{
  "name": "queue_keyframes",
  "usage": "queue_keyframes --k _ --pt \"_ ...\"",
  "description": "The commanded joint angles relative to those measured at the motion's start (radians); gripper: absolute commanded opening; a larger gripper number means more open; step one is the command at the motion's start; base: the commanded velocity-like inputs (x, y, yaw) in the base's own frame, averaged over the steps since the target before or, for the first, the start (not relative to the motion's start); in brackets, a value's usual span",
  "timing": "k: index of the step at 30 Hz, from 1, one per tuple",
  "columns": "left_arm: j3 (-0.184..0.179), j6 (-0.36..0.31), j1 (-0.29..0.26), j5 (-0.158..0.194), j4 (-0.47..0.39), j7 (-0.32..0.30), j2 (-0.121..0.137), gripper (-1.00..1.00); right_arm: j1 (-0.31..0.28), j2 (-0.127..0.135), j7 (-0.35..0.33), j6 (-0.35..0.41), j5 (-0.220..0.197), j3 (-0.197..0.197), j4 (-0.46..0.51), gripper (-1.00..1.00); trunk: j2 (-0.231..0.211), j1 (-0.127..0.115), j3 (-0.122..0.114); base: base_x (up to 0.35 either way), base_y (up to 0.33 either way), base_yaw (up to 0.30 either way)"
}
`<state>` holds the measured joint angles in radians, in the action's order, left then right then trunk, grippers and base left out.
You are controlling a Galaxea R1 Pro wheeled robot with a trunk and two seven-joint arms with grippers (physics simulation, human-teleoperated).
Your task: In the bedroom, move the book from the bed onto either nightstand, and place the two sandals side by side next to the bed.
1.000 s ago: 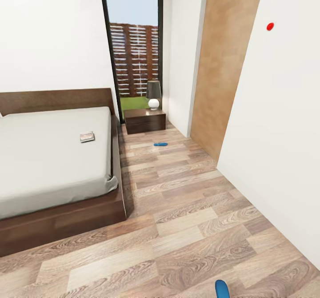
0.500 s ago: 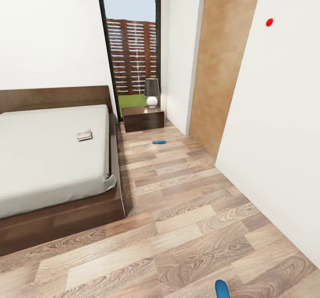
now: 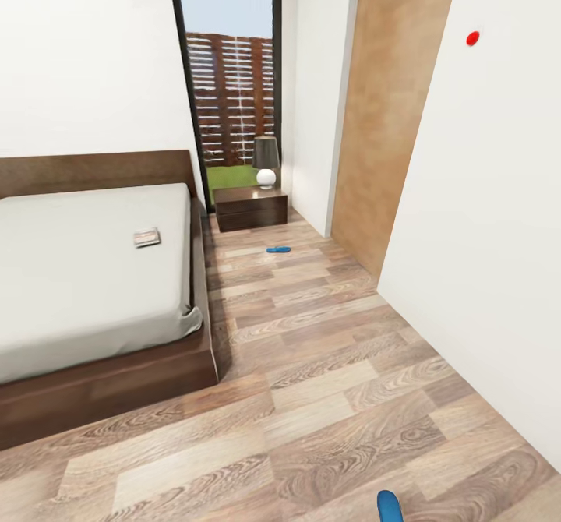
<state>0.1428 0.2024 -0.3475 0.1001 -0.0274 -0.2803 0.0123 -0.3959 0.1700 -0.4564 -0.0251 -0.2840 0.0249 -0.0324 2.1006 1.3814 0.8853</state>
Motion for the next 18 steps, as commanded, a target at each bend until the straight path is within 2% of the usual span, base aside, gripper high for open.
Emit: queue_keyframes --k 1,13,18 --pt "0.002 0.000 -0.001 0.010 0.001 -0.007 0.001 1.00 -0.001 0.000 -0.005 -0.002 -0.004 0.002 -0.003 -1.00 0.000 0.000 0.001 0.217 -0.131 0.000" --pt "0.001 0.000 -0.001 0.010 0.001 -0.008 0.001 1.00 -0.001 0.000 -0.007 -0.002 -0.004 0.003 -0.003 -1.00 0.000 0.000 0.001 0.260 -0.155 -0.002" --pt "0.001 0.000 -0.001 0.010 0.001 -0.008 0.001 1.00 -0.001 0.000 -0.009 -0.002 -0.004 0.003 -0.003 -1.00 0.000 0.000 0.001 0.270 -0.161 -0.123"
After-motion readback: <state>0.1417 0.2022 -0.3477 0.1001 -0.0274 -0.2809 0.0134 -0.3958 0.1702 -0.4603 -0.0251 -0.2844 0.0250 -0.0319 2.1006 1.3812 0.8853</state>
